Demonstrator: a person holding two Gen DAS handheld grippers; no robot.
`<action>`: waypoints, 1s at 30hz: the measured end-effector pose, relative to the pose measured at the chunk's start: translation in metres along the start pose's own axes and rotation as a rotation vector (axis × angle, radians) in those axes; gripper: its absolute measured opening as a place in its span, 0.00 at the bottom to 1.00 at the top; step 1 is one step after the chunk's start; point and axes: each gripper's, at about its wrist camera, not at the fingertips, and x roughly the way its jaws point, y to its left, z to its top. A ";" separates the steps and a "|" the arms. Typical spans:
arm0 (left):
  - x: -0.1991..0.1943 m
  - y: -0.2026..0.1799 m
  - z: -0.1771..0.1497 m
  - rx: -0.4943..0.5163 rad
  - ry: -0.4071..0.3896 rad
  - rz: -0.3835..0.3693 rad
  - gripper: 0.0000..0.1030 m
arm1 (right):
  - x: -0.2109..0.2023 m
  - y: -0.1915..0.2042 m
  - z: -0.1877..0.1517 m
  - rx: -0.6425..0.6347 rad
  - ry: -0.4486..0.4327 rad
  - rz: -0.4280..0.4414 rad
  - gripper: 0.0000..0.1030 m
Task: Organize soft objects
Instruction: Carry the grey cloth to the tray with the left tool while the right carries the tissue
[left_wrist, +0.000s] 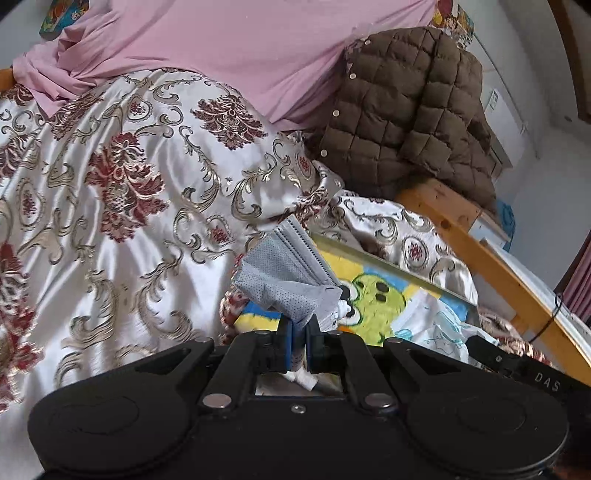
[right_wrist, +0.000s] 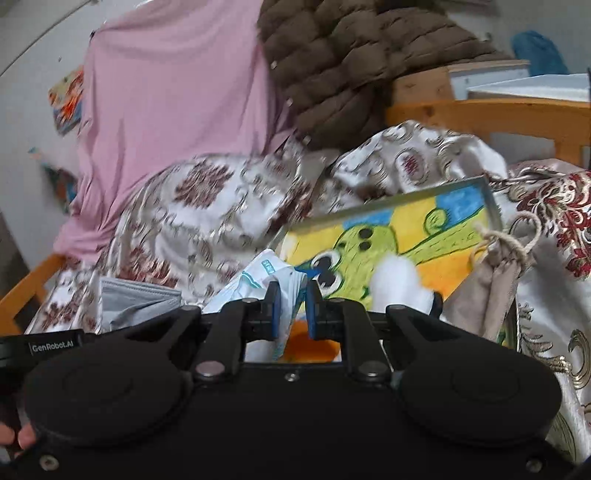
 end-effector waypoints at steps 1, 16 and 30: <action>0.005 0.000 0.001 -0.012 -0.004 -0.004 0.06 | 0.000 -0.002 0.000 0.000 -0.012 -0.009 0.08; 0.078 -0.015 0.002 -0.054 0.046 -0.038 0.06 | 0.059 -0.022 -0.002 0.088 -0.016 -0.097 0.08; 0.112 -0.022 -0.011 0.011 0.152 0.025 0.07 | 0.084 -0.038 -0.008 0.100 0.004 -0.178 0.08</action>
